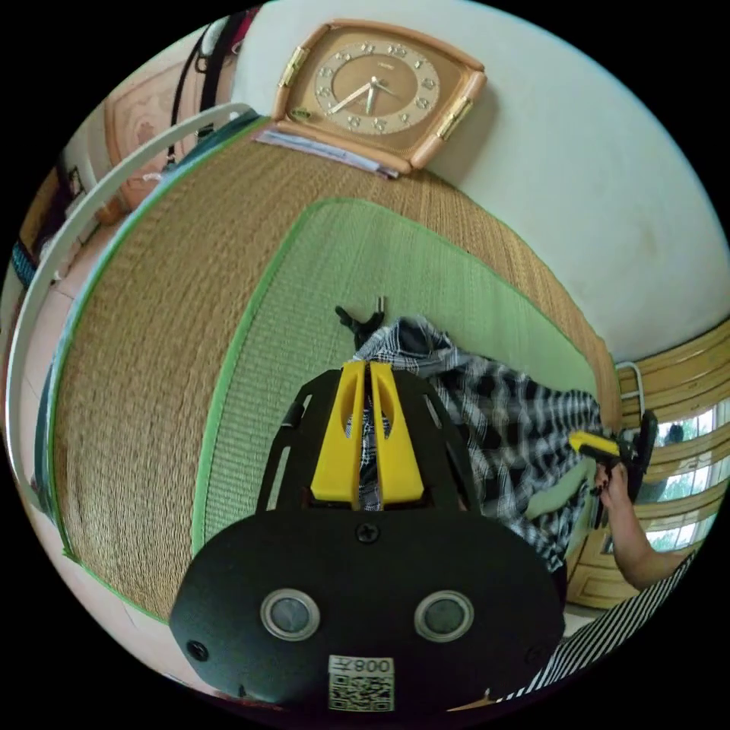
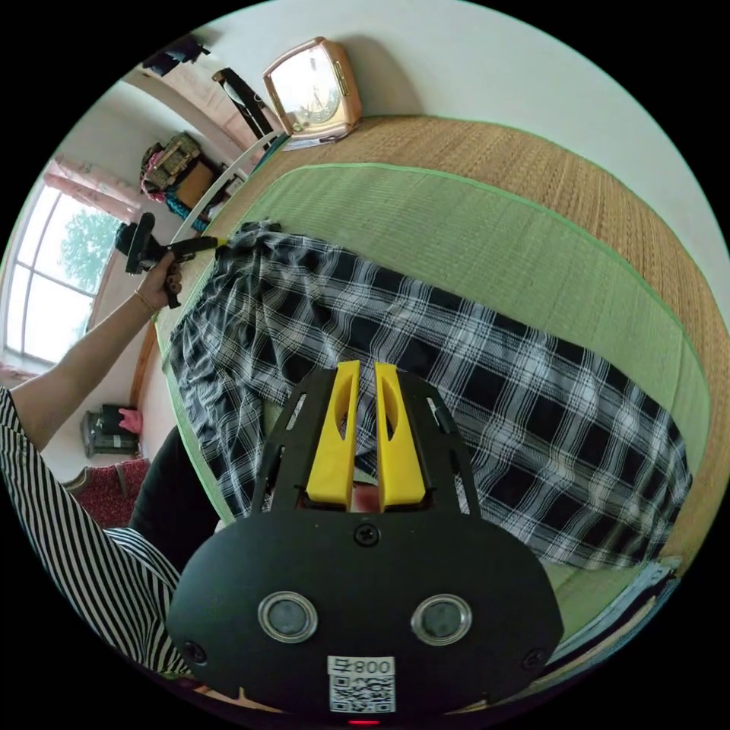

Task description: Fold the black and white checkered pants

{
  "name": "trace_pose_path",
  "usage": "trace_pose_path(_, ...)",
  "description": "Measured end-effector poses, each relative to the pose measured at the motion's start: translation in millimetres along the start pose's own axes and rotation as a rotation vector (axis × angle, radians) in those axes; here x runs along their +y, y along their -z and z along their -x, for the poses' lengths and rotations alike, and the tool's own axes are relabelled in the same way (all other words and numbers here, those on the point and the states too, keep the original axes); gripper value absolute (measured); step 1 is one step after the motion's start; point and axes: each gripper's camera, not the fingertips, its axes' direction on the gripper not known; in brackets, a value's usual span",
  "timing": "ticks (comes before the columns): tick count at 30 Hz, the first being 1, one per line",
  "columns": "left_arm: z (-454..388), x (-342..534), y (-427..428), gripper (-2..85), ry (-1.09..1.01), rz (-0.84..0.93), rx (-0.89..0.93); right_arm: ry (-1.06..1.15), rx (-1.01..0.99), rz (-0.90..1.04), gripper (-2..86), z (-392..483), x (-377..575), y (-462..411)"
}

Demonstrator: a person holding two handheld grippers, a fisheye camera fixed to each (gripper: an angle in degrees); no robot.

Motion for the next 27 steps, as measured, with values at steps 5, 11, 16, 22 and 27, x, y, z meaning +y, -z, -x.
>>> trace_pose_path(5,22,26,18,1.5,0.033,-0.036,0.005,-0.098,0.001,0.007,4.7,-10,45,4)
trace_pose_path(11,39,109,33,2.0,-0.007,0.049,-0.046,-0.253,0.015,-0.009,6.1,-16,127,21)
trace_pose_path(16,68,171,23,4.1,0.117,0.14,-0.008,-0.403,0.072,-0.011,7.7,-18,206,37)
trace_pose_path(22,51,186,-9,4.8,0.113,0.24,-0.048,-0.572,0.073,-0.012,9.0,-22,287,35)
trace_pose_path(27,21,189,-28,2.5,0.076,0.281,-0.131,-0.548,0.084,-0.024,9.2,-22,300,29)
